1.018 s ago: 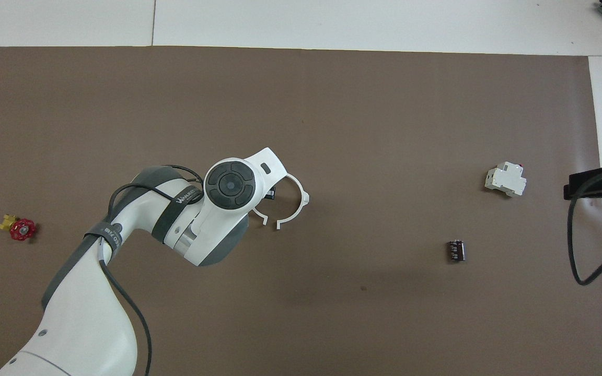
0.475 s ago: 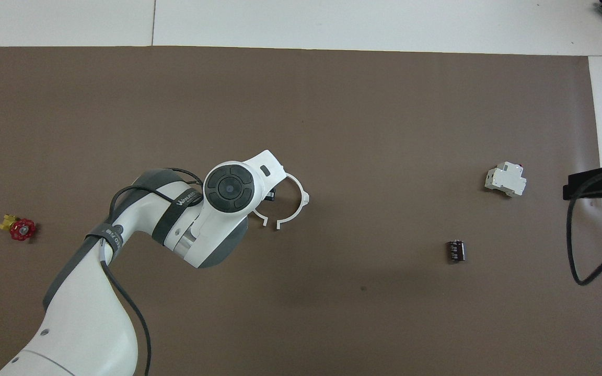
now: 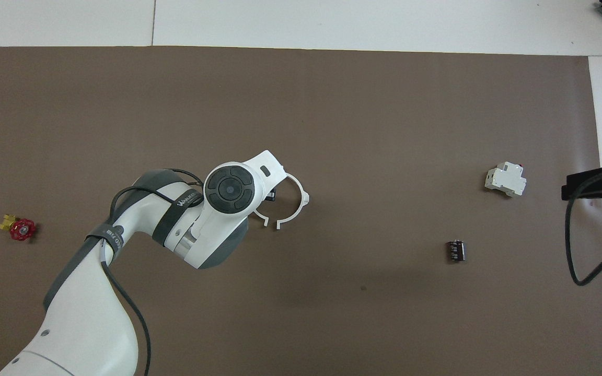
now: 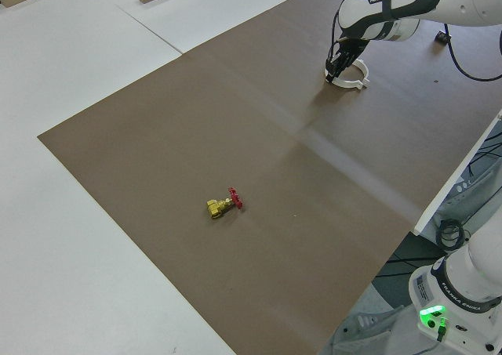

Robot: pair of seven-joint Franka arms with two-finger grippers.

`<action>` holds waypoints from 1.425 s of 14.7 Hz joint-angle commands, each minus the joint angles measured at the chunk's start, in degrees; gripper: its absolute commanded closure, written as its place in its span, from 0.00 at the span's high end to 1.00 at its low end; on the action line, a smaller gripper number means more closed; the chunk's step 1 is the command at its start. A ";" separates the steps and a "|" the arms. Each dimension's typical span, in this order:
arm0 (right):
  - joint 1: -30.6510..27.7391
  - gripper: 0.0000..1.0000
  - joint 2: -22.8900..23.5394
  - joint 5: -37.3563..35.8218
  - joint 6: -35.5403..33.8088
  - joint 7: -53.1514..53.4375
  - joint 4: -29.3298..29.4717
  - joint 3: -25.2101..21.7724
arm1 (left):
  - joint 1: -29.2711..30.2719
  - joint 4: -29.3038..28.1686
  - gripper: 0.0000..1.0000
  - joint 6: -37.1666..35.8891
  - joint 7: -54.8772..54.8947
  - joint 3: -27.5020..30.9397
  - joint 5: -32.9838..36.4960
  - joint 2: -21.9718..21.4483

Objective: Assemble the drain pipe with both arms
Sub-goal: 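Press the held half-ring onto the other to join the ring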

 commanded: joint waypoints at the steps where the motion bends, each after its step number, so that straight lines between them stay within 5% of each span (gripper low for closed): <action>1: 0.10 1.00 -1.20 1.73 -0.15 -0.86 -1.23 -0.25 | -1.11 -3.11 0.00 1.34 -1.66 0.79 1.27 -2.24; 21: 0.19 1.00 -2.87 1.64 -0.50 -1.21 -0.79 0.10 | -1.64 -3.99 0.00 1.61 -7.81 0.61 1.27 -2.59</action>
